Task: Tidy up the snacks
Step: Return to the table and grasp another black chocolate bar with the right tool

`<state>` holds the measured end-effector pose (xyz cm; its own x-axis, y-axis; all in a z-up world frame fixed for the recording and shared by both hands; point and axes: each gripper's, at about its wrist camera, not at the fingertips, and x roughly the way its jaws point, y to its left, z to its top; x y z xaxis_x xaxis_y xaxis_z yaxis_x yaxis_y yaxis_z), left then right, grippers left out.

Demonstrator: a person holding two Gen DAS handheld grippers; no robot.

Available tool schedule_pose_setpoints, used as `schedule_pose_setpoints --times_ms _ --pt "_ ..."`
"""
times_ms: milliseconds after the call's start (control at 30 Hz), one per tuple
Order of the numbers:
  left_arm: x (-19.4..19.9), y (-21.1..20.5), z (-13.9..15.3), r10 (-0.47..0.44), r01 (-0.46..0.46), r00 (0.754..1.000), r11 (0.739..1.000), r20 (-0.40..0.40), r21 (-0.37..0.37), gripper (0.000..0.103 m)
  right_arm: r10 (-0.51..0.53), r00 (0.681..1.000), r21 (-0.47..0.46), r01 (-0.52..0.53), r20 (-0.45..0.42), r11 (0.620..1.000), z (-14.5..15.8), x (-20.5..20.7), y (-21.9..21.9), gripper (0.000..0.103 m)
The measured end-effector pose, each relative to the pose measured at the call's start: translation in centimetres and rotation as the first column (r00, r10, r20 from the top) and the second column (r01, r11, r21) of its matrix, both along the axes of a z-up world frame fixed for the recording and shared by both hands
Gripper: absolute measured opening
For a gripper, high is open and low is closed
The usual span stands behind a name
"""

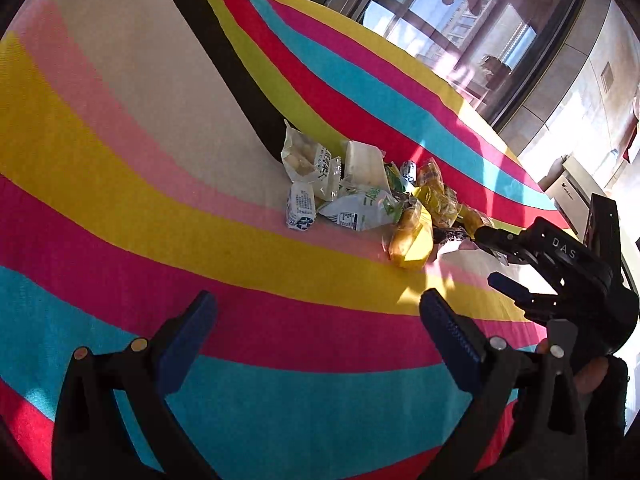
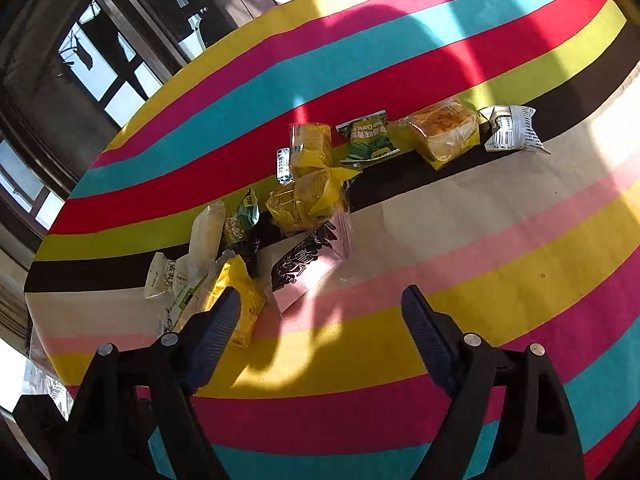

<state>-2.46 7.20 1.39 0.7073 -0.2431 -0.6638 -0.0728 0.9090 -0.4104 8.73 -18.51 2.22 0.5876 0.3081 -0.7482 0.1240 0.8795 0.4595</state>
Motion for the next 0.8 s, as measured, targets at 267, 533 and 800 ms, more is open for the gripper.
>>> schedule_pose_setpoints --times_ms 267,533,800 --pt "-0.2 -0.2 -0.1 -0.01 0.01 1.0 1.0 0.004 -0.012 0.101 -0.109 0.993 -0.139 0.102 -0.042 0.985 -2.0 4.5 3.6 0.061" --pt "-0.1 -0.3 -0.2 -0.014 0.014 1.0 1.0 -0.004 -0.001 0.101 0.181 0.981 -0.14 -0.17 0.075 0.976 1.2 -2.4 2.0 0.04" --pt "0.0 -0.5 -0.2 -0.015 0.015 1.0 1.0 -0.007 0.004 0.101 0.479 0.876 -0.303 -0.471 -0.054 0.828 0.5 -11.1 -1.4 0.044"
